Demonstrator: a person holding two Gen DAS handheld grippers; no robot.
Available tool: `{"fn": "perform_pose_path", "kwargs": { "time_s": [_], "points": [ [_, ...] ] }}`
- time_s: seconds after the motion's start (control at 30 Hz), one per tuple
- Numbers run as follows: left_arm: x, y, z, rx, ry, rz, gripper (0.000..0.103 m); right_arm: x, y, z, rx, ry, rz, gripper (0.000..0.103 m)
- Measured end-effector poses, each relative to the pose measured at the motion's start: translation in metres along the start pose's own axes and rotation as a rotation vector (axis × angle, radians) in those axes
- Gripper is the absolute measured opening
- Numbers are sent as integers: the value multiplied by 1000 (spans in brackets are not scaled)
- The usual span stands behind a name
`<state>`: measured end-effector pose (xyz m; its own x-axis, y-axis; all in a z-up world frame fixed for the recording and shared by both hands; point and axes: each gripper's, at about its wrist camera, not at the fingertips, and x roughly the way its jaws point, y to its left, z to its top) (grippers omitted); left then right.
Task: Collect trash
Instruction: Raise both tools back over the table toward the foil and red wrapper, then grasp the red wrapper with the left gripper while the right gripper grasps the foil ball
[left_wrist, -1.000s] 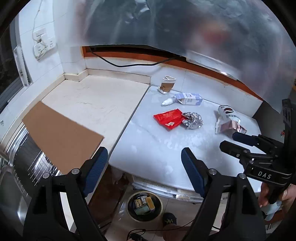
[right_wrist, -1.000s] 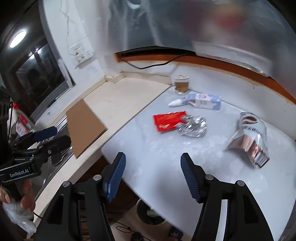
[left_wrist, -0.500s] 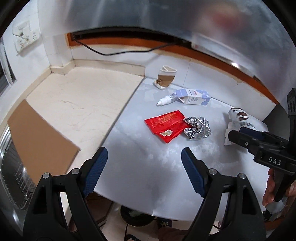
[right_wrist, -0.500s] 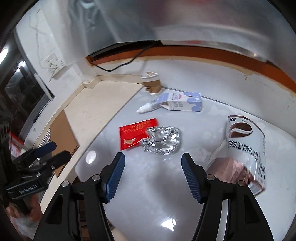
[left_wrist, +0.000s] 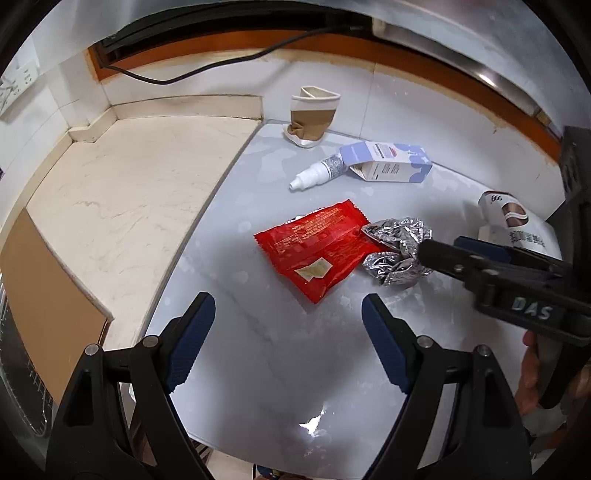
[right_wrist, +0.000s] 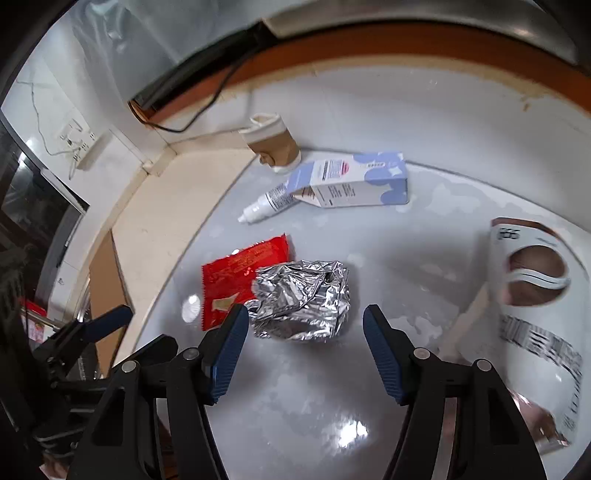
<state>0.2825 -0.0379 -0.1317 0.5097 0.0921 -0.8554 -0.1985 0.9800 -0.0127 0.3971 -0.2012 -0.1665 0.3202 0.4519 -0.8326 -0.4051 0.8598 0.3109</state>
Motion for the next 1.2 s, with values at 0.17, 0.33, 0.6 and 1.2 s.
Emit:
{"fn": "perform_pose_path", "kwargs": {
  "time_s": [0.17, 0.33, 0.6, 1.2],
  "points": [
    [9, -4, 1, 13, 17, 16, 79, 17, -1, 4, 12, 1, 18, 76],
    [13, -1, -1, -4, 33, 20, 79, 32, 2, 7, 22, 35, 55, 79],
    [18, -1, 1, 0, 41, 22, 79, 50, 4, 6, 33, 77, 54, 79],
    [65, -45, 23, 223, 50, 116, 79, 8, -23, 7, 56, -57, 42, 78]
  ]
}}
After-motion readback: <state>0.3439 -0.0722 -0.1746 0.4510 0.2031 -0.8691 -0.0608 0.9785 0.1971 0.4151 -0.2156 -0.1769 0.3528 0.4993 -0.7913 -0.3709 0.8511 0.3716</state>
